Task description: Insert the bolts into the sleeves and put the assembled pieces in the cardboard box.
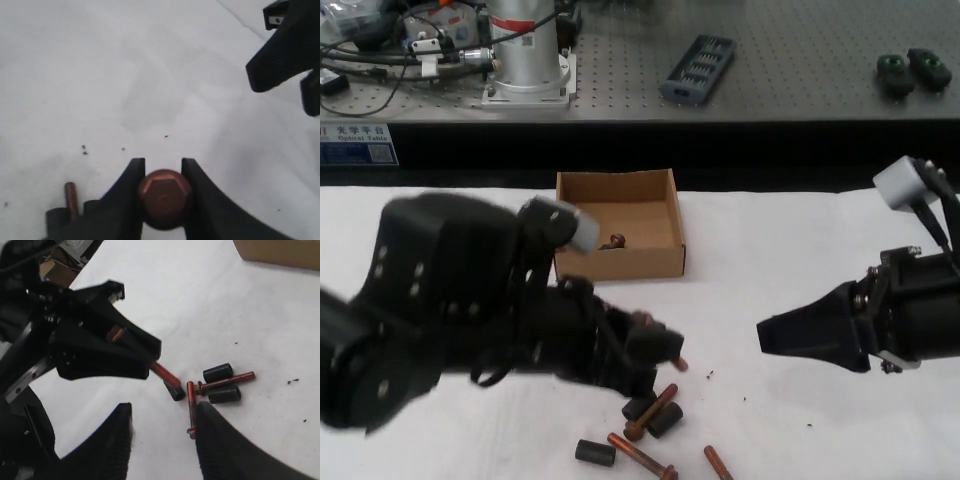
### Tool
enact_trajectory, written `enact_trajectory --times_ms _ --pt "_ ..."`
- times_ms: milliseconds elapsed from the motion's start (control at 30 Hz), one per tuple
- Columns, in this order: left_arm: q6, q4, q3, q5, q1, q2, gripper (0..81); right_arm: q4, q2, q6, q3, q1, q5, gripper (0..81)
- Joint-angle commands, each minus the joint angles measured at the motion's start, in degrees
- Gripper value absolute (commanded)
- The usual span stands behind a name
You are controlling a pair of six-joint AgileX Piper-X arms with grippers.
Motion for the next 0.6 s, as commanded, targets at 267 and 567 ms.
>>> enact_trajectory --times_ms 267,567 --pt "9.0 12.6 -15.1 -5.1 4.8 5.0 5.9 4.4 0.0 -3.3 -0.2 -0.4 -0.7 23.2" --pt "12.2 16.5 -25.5 -6.6 6.1 12.6 5.9 4.8 -0.2 -3.3 -0.2 -0.4 -1.2 23.2"
